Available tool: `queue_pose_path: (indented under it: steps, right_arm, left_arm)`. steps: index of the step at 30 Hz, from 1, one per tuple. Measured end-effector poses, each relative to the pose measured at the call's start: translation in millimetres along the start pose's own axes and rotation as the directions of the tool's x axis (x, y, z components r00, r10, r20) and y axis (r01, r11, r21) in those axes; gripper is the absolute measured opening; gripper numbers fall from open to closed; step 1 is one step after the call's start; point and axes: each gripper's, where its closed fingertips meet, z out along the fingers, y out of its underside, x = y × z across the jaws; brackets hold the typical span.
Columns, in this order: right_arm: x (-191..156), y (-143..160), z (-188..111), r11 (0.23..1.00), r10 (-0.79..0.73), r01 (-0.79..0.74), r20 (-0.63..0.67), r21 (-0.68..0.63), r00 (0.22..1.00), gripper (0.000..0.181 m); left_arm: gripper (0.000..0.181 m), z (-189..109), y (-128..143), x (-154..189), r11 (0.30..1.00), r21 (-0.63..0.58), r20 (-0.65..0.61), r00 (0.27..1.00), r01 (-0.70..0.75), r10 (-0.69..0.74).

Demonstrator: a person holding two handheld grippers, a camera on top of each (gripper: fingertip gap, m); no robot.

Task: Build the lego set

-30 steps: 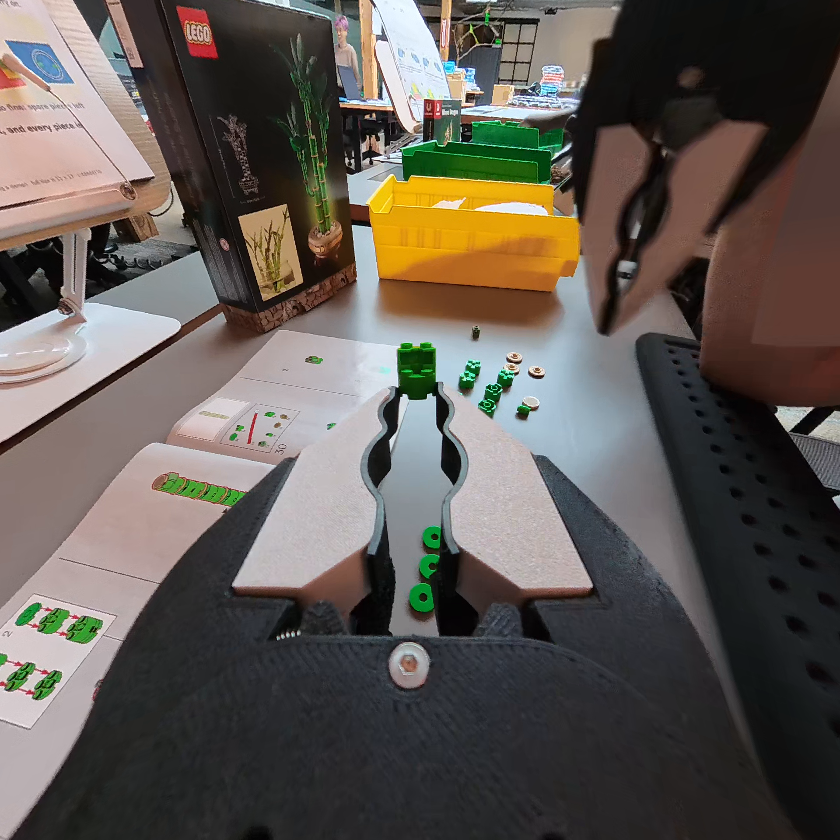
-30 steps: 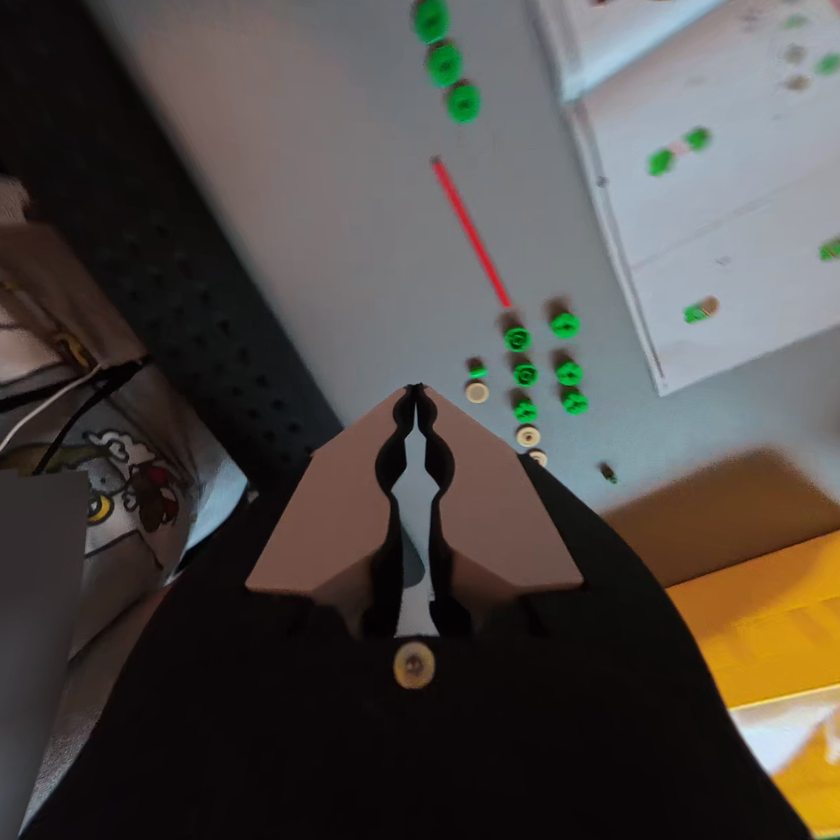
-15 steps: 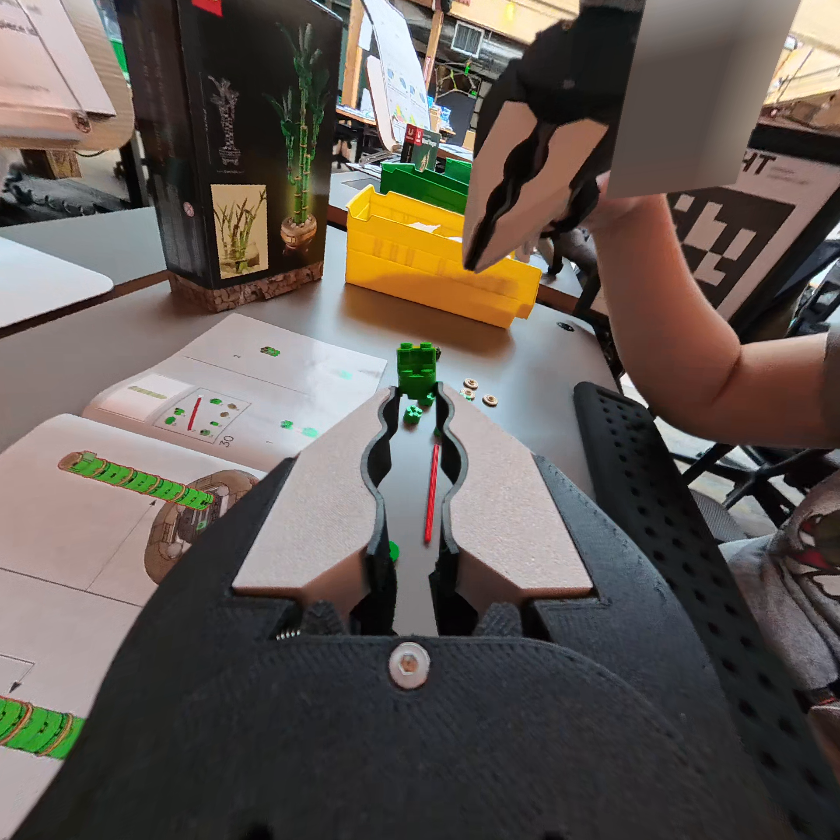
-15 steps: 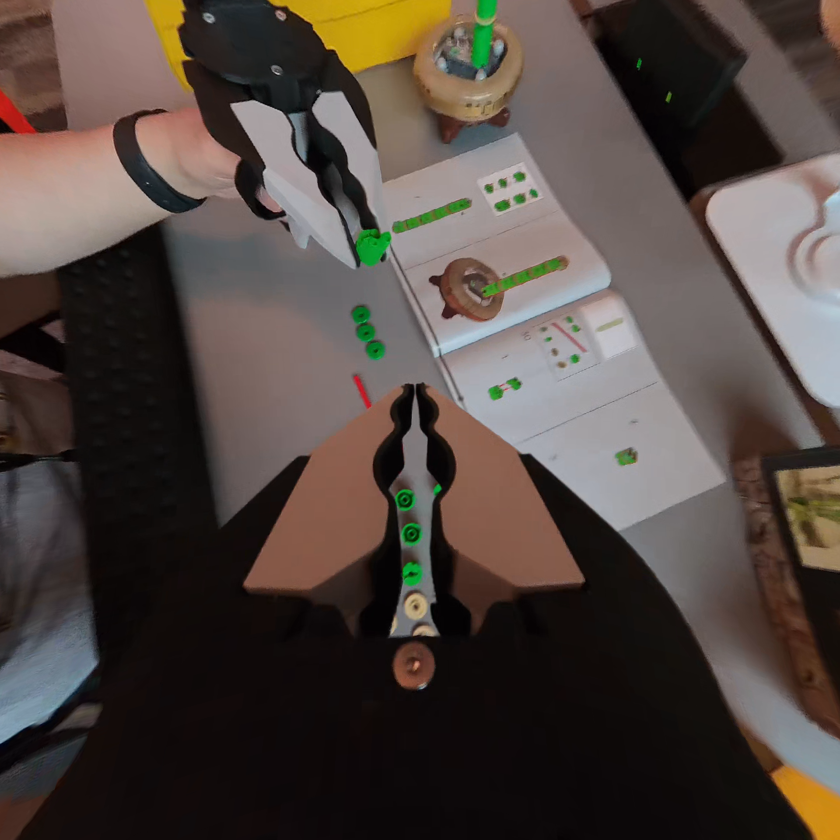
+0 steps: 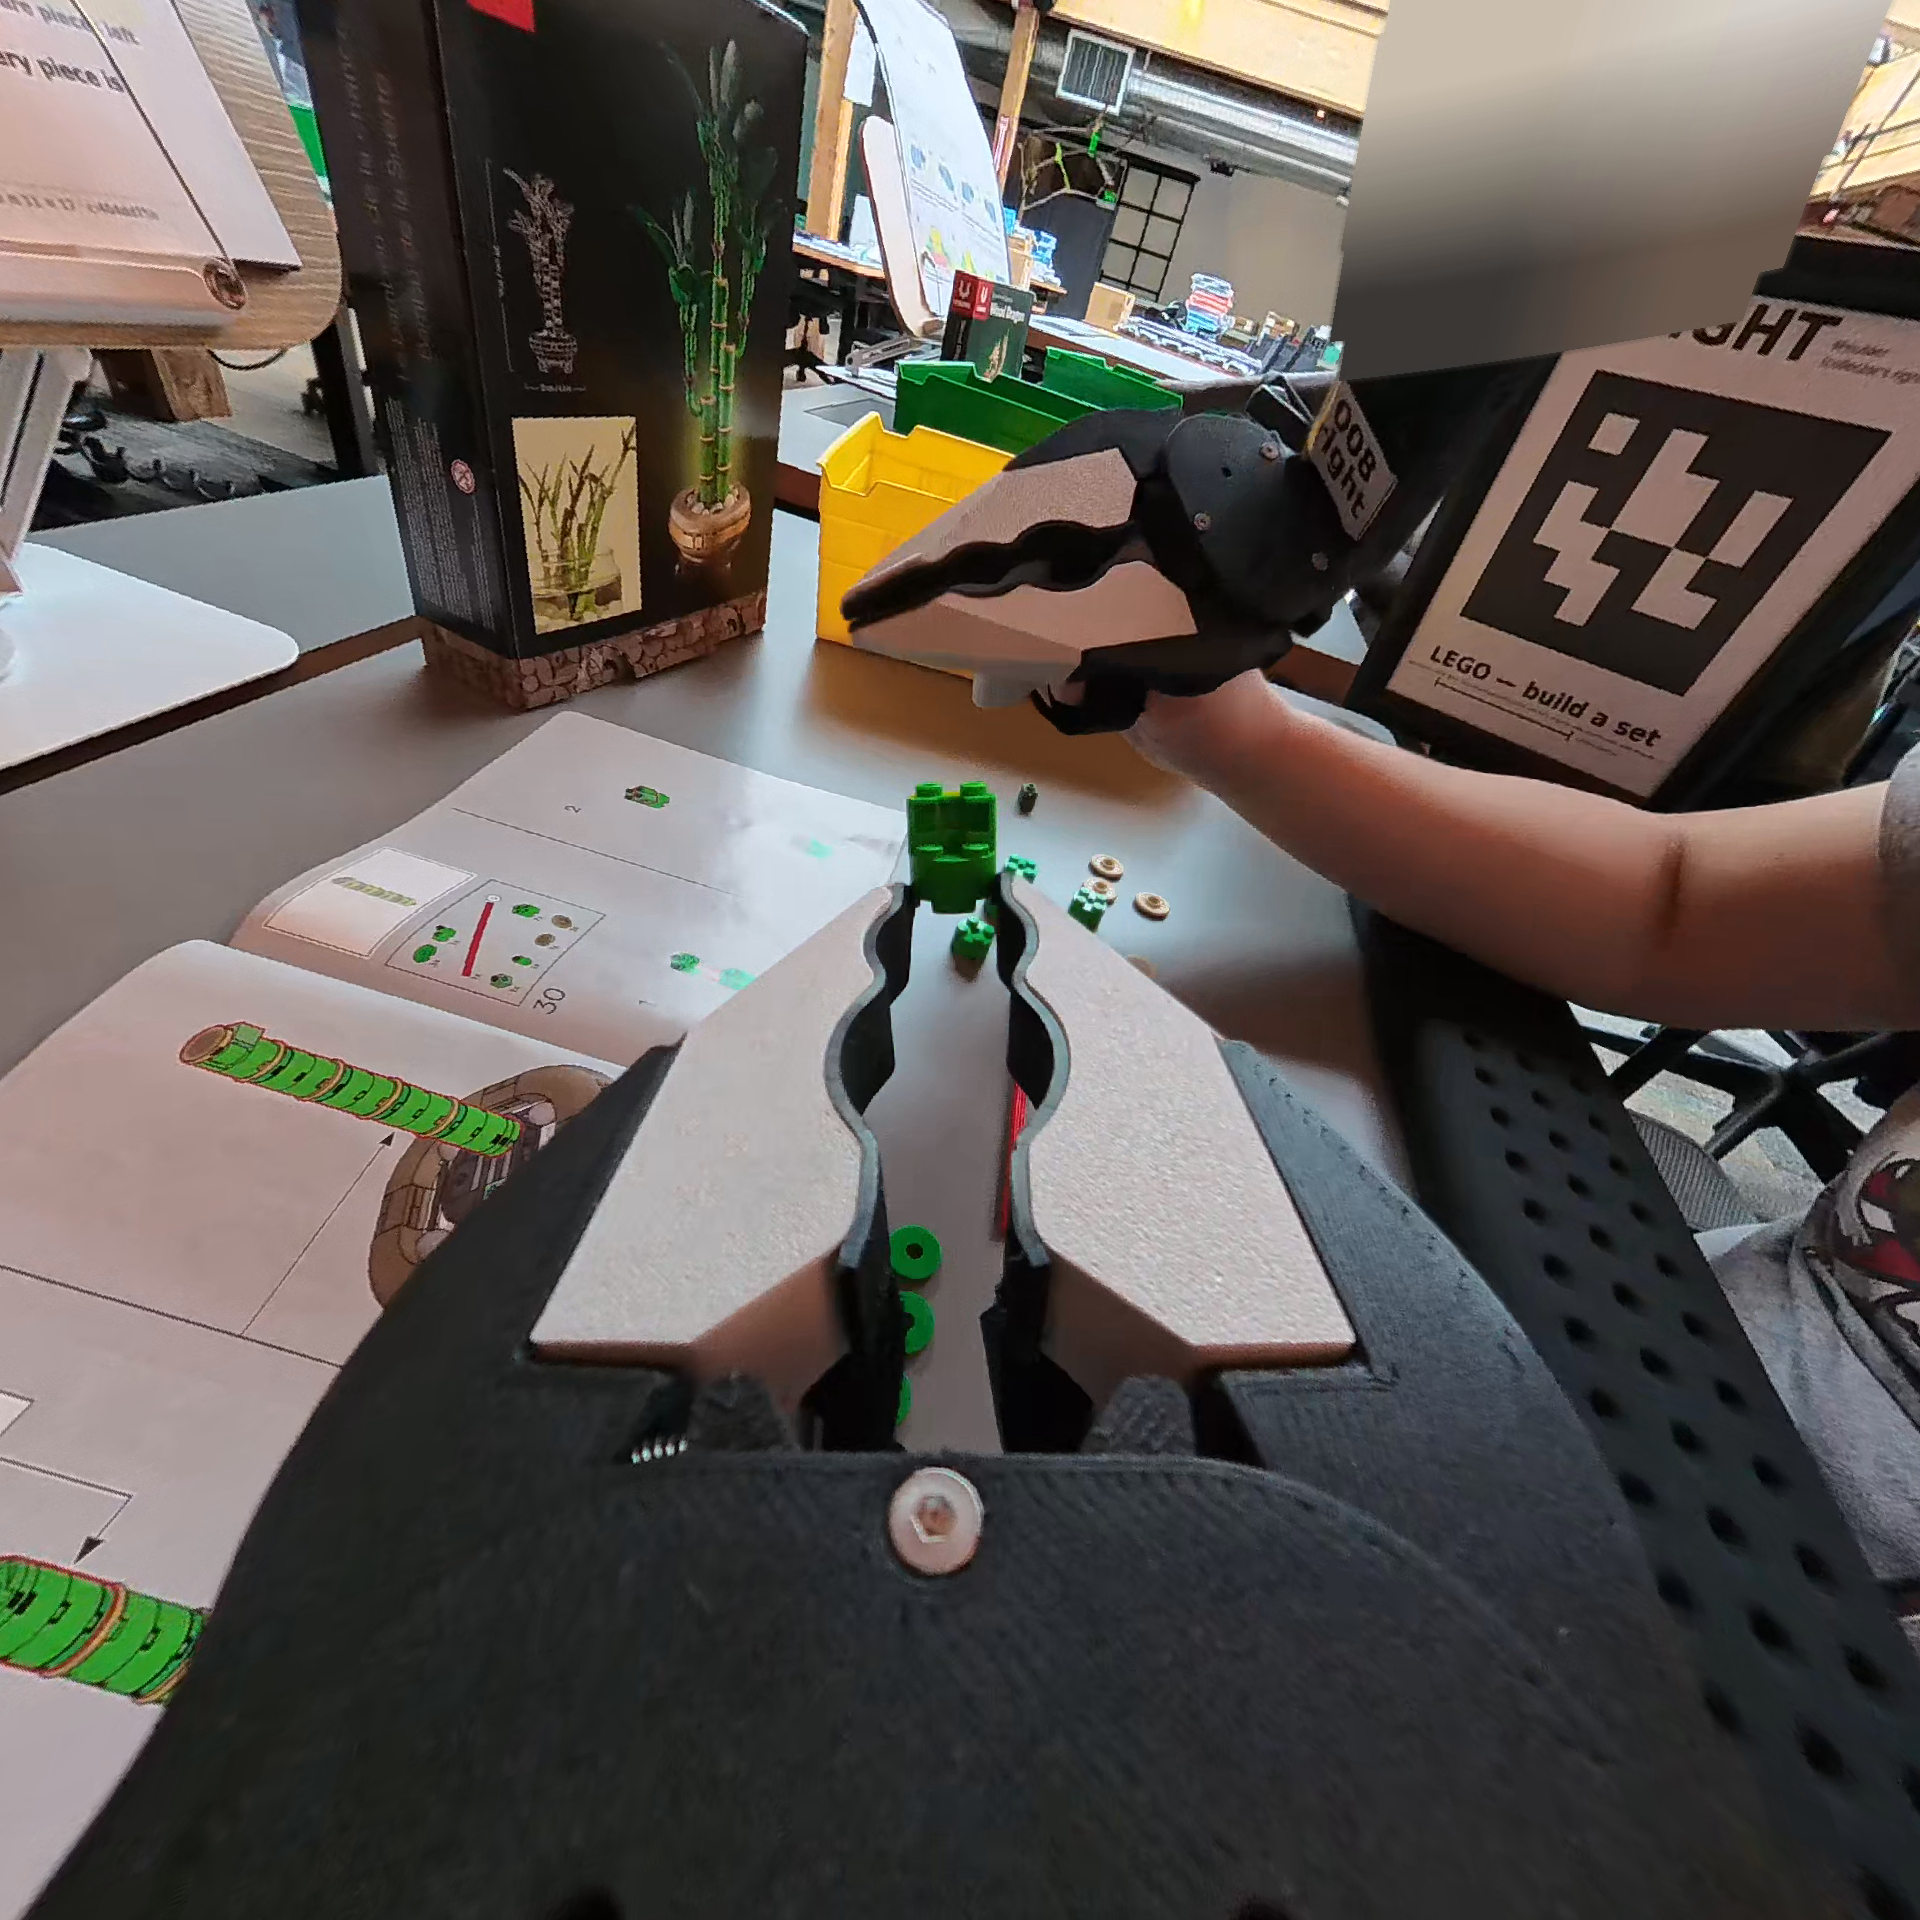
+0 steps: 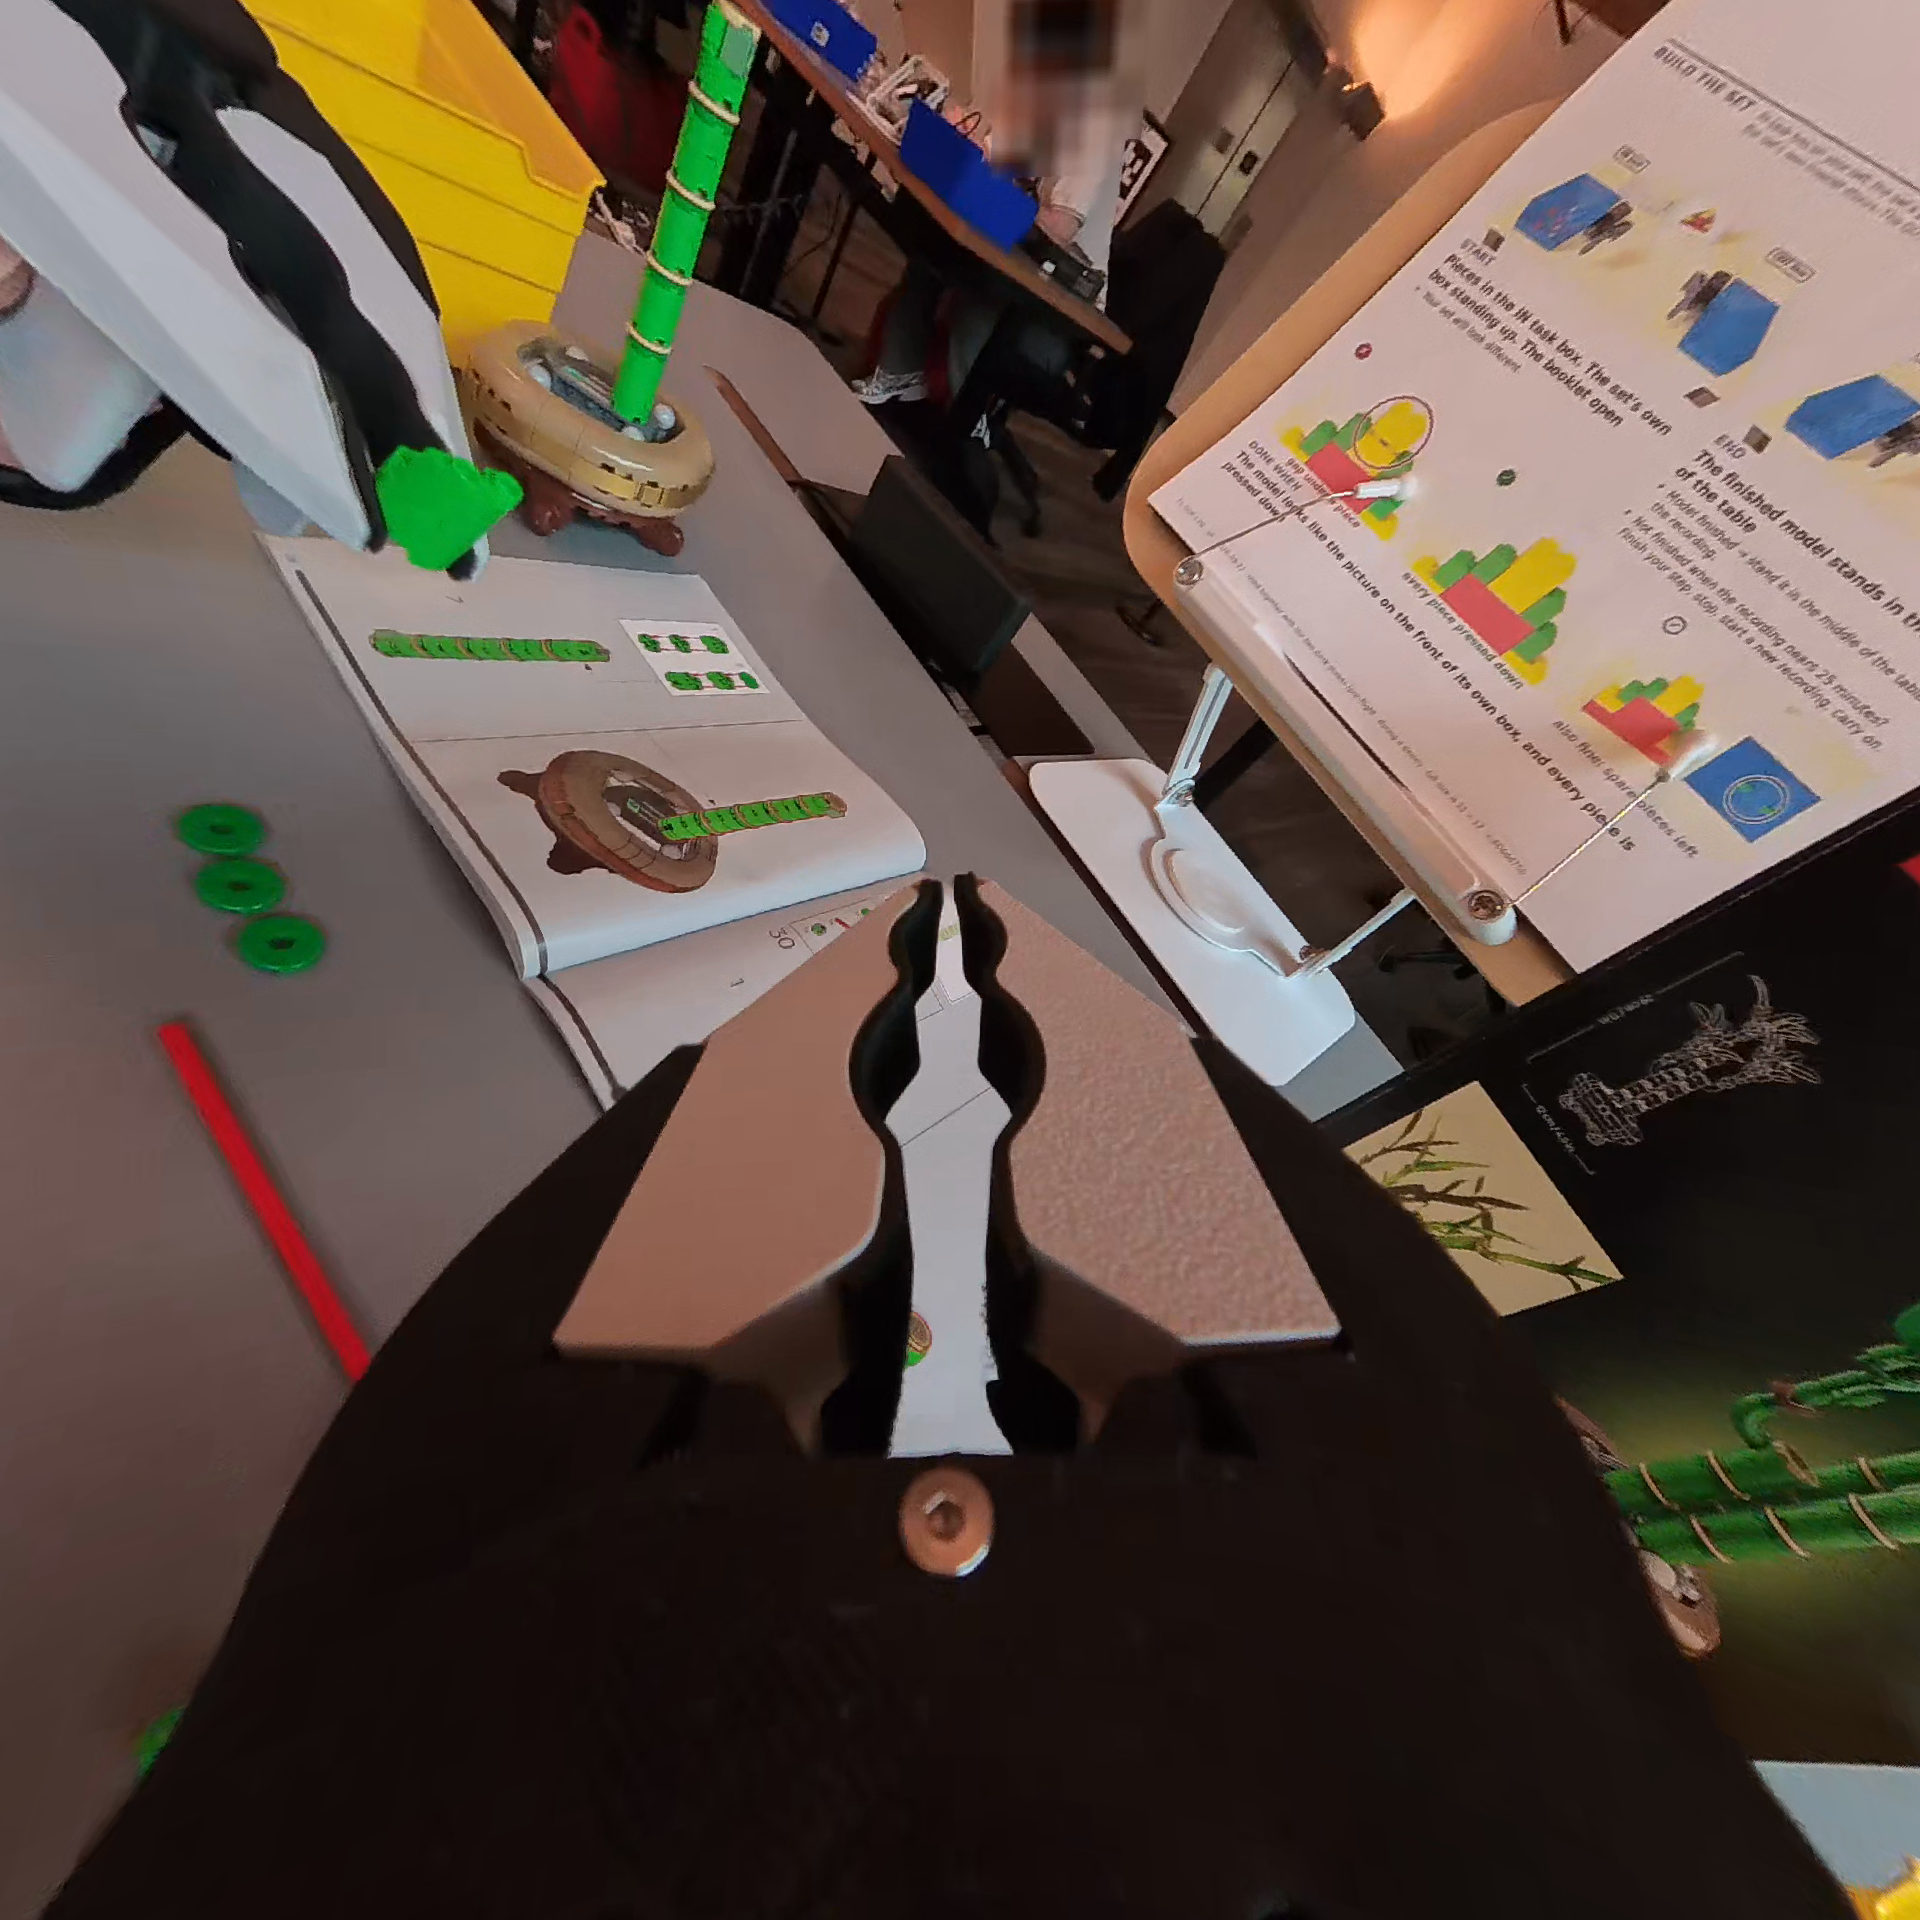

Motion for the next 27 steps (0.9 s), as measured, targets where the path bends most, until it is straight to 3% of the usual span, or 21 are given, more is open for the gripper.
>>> queue_pose_path:
  steps: [13,16,18,20,23,27]
  right_arm:
    - [6.7,-0.7,-6.2,0.999,0.041,-0.04,-0.01,0.037,0.999,0.002]
    - [-1.2,-0.5,-5.4,0.999,0.023,-0.024,0.029,0.038,0.999,0.011]
    - [-15.0,-8.3,-6.0,0.997,0.003,-0.01,0.096,0.076,0.995,0.026]
    - [-34.1,-25.0,-8.4,0.989,-0.059,0.035,0.16,0.145,0.985,0.051]
    - [-61.0,-57.0,-14.0,0.953,-0.207,0.165,0.147,0.254,0.967,0.059]
    - [-73.3,-70.3,-7.5,0.916,-0.352,0.34,0.018,0.213,0.936,0.058]
  left_arm:
    - [0.014,1.9,3.1,3.2,0.999,-0.025,-0.004,1.0,-0.028,0.028]
    - [0.014,2.2,3.7,3.4,0.999,-0.026,-0.009,1.0,-0.021,0.021]
    - [0.014,2.3,2.9,4.3,1.0,-0.019,-0.017,1.0,-0.009,0.008]
    - [0.014,2.2,-0.1,6.8,1.0,0.0,-0.039,0.999,0.022,-0.022]
    - [0.014,1.4,-8.9,14.5,0.991,0.053,-0.117,0.986,0.125,-0.119]
    - [0.013,-1.7,-23.7,27.5,0.948,0.111,-0.267,0.927,0.299,-0.262]
